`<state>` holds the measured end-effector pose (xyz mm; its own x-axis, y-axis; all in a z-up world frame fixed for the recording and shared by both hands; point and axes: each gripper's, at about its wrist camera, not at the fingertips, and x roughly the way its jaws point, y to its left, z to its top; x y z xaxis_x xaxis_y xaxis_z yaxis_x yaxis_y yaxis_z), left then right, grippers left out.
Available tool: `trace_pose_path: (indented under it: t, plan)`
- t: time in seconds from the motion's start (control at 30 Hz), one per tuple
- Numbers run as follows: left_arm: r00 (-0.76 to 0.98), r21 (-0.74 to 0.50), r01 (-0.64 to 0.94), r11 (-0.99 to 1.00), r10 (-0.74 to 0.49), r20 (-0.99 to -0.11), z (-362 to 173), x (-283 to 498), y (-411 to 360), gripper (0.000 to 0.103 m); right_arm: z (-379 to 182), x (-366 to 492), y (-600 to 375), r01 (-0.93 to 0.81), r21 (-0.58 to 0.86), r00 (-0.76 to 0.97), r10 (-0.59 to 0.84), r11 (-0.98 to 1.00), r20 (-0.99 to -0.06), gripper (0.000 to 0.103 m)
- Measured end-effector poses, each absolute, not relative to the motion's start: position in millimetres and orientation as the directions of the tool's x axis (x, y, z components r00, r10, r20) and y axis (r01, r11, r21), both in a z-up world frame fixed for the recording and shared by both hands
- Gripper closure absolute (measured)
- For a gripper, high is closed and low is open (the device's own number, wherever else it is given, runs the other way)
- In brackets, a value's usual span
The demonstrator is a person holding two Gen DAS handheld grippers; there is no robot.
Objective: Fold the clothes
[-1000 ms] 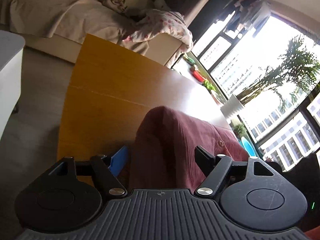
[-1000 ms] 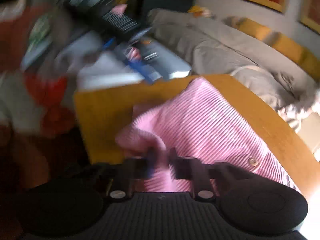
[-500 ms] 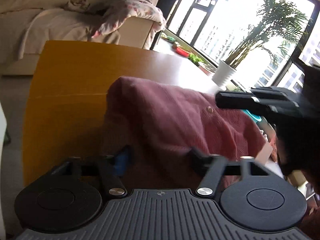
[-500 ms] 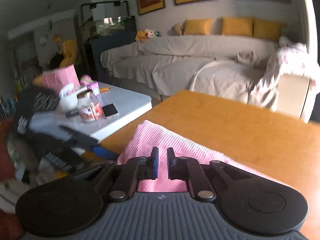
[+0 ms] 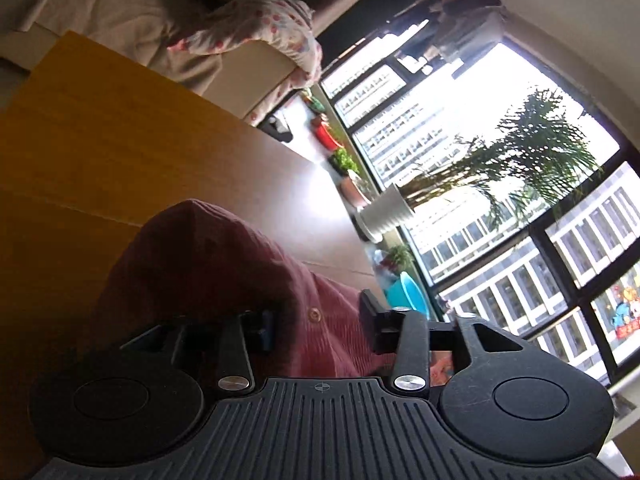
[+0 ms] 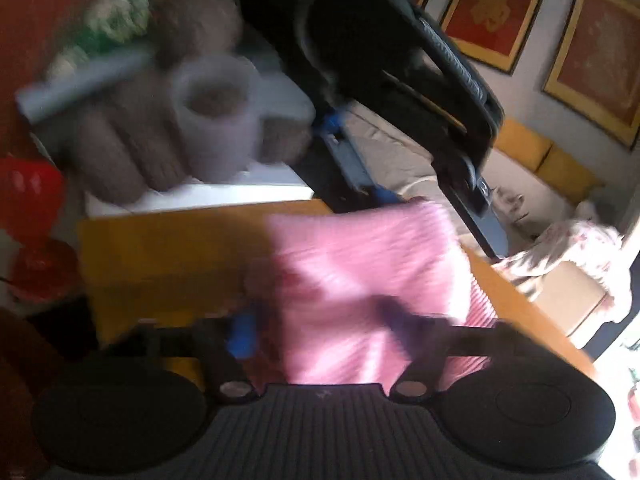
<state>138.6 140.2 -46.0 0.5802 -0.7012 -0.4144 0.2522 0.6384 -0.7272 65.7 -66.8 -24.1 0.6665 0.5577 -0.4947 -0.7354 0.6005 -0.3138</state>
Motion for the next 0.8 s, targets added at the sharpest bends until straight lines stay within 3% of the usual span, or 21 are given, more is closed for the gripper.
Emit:
trace_pose_path:
  t: [0.07,0.13,0.23,0.3,0.37,0.43,0.53,0.6,0.63,0.67,0.73,0.8]
  plan:
    - [0.612,-0.716,0.256,0.65,-0.682,-0.401,-40.8,131.6,157.2,0.046,-13.7,82.3,-76.5,-0.717,-0.25,0.672,0.549,0.65,-0.497,0.082]
    - [0.656,-0.692,0.243,0.68,-0.641,-0.399,-37.9,121.9,177.1,0.031,-2.9,95.7,-88.9,-0.685,-0.229,0.697,0.529,0.692,-0.484,0.082]
    - [0.691,-0.638,0.203,0.743,-0.57,-0.444,-43.3,115.0,194.8,0.029,9.8,113.8,-104.3,-0.645,-0.205,0.724,0.502,0.736,-0.474,0.08]
    - [0.691,-0.577,0.192,0.794,-0.526,-0.495,-52.7,114.8,192.6,0.029,4.7,117.3,-100.5,-0.664,-0.225,0.707,0.502,0.713,-0.498,0.074]
    - [0.679,-0.504,0.194,0.842,-0.486,-0.55,-63.8,116.3,183.3,0.028,-5.1,116.8,-87.5,-0.684,-0.26,0.693,0.497,0.681,-0.522,0.054]
    - [0.666,-0.489,0.193,0.851,-0.48,-0.571,-71.2,117.4,178.1,0.028,-20.2,112.4,-76.9,-0.707,-0.3,0.677,0.49,0.64,-0.55,0.041]
    - [0.656,-0.505,0.191,0.841,-0.493,-0.572,-75.7,116.1,178.1,0.027,-43.6,102.9,-54.2,-0.718,-0.382,0.677,0.455,0.582,-0.579,0.033]
    - [0.663,-0.5,0.195,0.844,-0.489,-0.567,-73.7,112.0,180.3,0.026,-49.9,98.3,-49.1,-0.707,-0.416,0.694,0.451,0.571,-0.56,0.04]
    - [0.665,-0.495,0.201,0.846,-0.488,-0.565,-72.1,108.9,181.2,0.025,-47.9,100.7,-50.1,-0.705,-0.394,0.693,0.453,0.59,-0.561,0.067]
    - [0.666,-0.487,0.213,0.847,-0.49,-0.562,-69.9,106.2,181.8,0.023,-42.2,107.5,-57.6,-0.706,-0.319,0.677,0.471,0.632,-0.566,0.079]
    - [0.659,-0.464,0.254,0.849,-0.503,-0.56,-65.1,99.7,179.1,0.009,-27.8,126.7,-81.7,-0.693,-0.093,0.624,0.529,0.715,-0.575,0.08]
    - [0.647,-0.425,0.297,0.855,-0.508,-0.568,-63.7,98.2,172.1,0.008,-19.5,145.9,-108.1,-0.65,0.134,0.565,0.594,0.748,-0.573,0.081]
